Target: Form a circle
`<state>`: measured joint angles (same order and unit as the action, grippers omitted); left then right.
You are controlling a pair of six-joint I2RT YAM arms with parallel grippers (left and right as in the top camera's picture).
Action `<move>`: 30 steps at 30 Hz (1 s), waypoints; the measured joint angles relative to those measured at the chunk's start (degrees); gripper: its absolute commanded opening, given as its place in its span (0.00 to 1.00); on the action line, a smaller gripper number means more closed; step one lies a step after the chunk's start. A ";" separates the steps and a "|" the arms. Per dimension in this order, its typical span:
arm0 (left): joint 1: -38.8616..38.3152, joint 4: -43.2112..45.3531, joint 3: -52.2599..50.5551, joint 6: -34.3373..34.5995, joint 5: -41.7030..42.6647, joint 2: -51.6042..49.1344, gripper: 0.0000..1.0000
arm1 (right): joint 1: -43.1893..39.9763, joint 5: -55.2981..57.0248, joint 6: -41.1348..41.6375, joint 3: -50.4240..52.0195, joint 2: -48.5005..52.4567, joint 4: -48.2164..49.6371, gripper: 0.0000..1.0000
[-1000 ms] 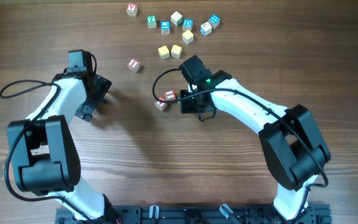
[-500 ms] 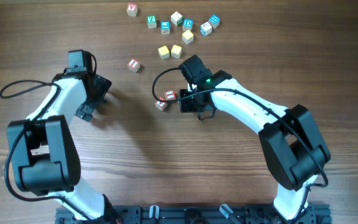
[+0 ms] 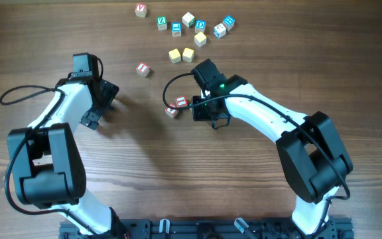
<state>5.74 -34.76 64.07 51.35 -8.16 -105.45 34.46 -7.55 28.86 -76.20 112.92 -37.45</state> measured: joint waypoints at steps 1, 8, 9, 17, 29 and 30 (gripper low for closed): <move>0.00 0.00 0.00 0.00 0.00 0.00 1.00 | 0.00 0.15 0.00 0.00 0.00 0.00 0.04; 0.00 0.00 0.00 0.00 0.00 0.00 1.00 | 0.00 0.37 0.02 0.00 0.35 0.28 0.05; 0.00 0.00 0.00 0.00 0.00 0.00 1.00 | 0.00 0.37 0.02 0.00 0.35 0.81 0.04; 0.00 0.00 0.00 0.02 0.00 0.00 1.00 | 0.00 0.37 0.00 0.00 0.35 2.08 0.04; 0.00 0.00 0.00 0.00 0.00 0.00 1.00 | 0.00 0.55 0.00 0.00 0.35 1.62 0.04; 0.00 0.00 0.00 0.00 0.00 0.00 1.00 | 0.00 0.55 0.00 0.00 0.35 1.90 0.04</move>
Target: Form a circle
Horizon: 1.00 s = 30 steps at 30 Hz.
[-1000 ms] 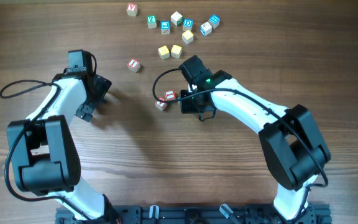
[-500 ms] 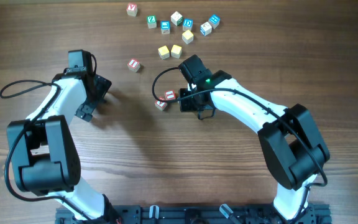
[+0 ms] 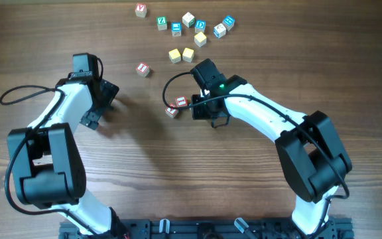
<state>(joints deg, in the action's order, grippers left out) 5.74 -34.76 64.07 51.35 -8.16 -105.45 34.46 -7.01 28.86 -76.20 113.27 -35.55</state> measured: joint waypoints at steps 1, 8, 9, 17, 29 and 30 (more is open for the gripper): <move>0.00 0.00 0.00 0.00 0.00 0.00 1.00 | 0.00 0.00 0.00 0.00 0.00 0.15 0.04; 0.00 0.00 0.00 0.00 0.02 0.00 1.00 | 0.00 0.00 0.02 0.00 0.00 0.57 0.04; 0.00 0.00 0.00 0.00 0.00 0.00 1.00 | 0.00 0.00 0.00 0.00 0.00 0.48 0.04; 0.00 0.00 0.00 0.02 0.00 0.00 1.00 | 0.00 0.02 0.00 0.00 0.00 -0.17 0.04; 0.00 0.00 0.00 0.00 0.00 0.00 1.00 | 0.00 0.02 0.00 0.00 0.00 1.11 0.04; 0.00 0.00 0.00 0.00 0.00 0.00 1.00 | 0.00 0.00 0.00 0.00 0.00 1.18 0.04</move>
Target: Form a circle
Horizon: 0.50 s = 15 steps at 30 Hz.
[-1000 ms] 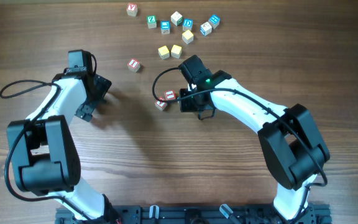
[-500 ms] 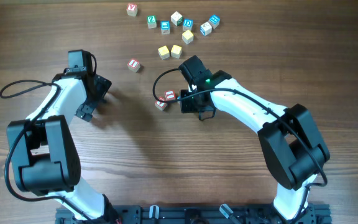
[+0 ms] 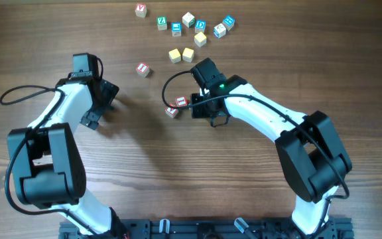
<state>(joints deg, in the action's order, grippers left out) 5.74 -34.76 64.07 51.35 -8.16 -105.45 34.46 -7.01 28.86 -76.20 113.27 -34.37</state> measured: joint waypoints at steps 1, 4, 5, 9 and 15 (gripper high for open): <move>0.00 0.00 0.00 0.00 0.02 0.00 1.00 | 0.00 0.00 0.00 0.00 0.00 0.04 0.04; 0.00 0.00 0.00 0.02 0.00 0.00 1.00 | 0.00 0.02 0.02 0.00 0.00 0.17 0.04; 0.00 0.00 0.00 0.00 0.00 0.00 1.00 | 0.00 0.00 0.00 0.00 0.00 0.17 0.04; 0.00 0.00 0.00 0.00 0.00 0.00 1.00 | 0.00 0.00 0.00 0.00 0.00 0.22 0.04; 0.00 0.00 0.00 0.00 0.00 0.00 1.00 | 0.00 0.02 0.00 0.00 0.00 0.63 0.04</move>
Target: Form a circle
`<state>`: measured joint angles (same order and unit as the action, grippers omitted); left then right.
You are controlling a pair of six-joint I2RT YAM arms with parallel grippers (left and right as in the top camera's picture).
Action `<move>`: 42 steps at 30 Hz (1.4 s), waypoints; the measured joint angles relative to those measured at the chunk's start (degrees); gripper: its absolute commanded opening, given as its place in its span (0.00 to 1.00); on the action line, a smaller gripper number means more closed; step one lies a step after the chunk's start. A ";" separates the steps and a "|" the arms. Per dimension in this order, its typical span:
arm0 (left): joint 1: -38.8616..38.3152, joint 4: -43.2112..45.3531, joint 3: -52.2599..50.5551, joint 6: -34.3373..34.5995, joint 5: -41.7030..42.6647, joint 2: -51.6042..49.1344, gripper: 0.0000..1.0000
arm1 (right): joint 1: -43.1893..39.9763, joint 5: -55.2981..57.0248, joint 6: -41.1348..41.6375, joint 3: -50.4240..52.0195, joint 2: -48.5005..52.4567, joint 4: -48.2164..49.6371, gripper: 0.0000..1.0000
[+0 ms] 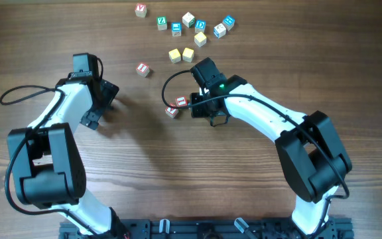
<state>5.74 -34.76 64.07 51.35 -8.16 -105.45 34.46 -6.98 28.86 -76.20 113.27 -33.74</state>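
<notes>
Small lettered wooden cubes lie on the wooden table (297, 60). My right gripper (186, 103) reaches left at the table's middle and looks shut on a red-letter cube (180, 101). A second red cube (172, 111) sits just below and left of it, touching or nearly so. Another red cube (142, 68) lies alone to the upper left. Two yellow cubes (181, 54) sit side by side above the gripper. My left gripper (103, 105) rests far to the left, away from every cube; its jaw state does not show.
Along the far edge lies a loose cluster of cubes: a red-letter one (140, 10), a green one (162, 22), a blue one (176, 28), a white one (188, 19) and several more around (217, 28). A black cable (168, 86) loops beside the right wrist.
At the oldest moment my right gripper was at the red-letter cube beside the second red cube. Over the later moments it shifted a few pixels to the left with the cube. The left arm and all other cubes stayed where they were.
</notes>
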 measured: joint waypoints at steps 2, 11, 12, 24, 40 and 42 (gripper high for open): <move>0.00 0.00 0.00 0.00 0.00 0.00 1.00 | 0.00 0.00 0.00 0.00 0.00 0.07 0.04; 0.00 0.00 0.00 0.02 0.00 0.00 1.00 | 0.00 0.00 0.00 0.00 0.00 0.63 0.04; 0.00 0.00 0.00 0.02 0.00 0.00 1.00 | 0.00 -0.02 0.00 0.00 0.00 0.66 0.04; 0.00 0.00 0.00 0.02 0.02 0.00 1.00 | 0.00 -0.02 0.00 0.00 0.00 0.81 0.04; 0.00 -0.02 0.00 0.00 0.00 0.00 1.00 | -4.02 -0.92 -1.51 -30.42 -6.95 -23.04 0.04; 0.00 0.00 0.00 0.00 0.00 0.00 1.00 | -3.32 -1.68 -1.49 -32.04 -8.44 -23.06 0.04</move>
<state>5.74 -34.76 64.07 51.35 -8.16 -105.45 31.14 -8.67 27.38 -108.25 104.84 -56.80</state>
